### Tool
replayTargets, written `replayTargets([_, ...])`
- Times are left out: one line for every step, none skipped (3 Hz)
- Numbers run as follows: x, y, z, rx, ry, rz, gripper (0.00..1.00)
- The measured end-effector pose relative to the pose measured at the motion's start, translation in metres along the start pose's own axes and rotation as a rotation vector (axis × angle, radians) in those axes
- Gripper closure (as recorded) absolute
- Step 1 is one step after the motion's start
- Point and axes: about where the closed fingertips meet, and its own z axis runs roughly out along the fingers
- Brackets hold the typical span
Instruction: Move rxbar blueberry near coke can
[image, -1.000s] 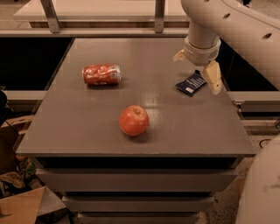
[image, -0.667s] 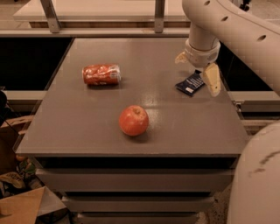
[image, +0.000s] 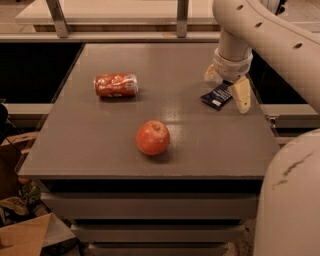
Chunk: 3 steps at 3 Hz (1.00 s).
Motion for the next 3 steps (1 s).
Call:
replayTargets([0.0,0.002,0.002,0.002,-0.013,0.01,0.4])
replayTargets([0.001,0.001,-0.005,0.002,-0.013,0.01,0.64])
replayTargets([0.002,0.0,-0.014,0.002,-0.013,0.01,0.87])
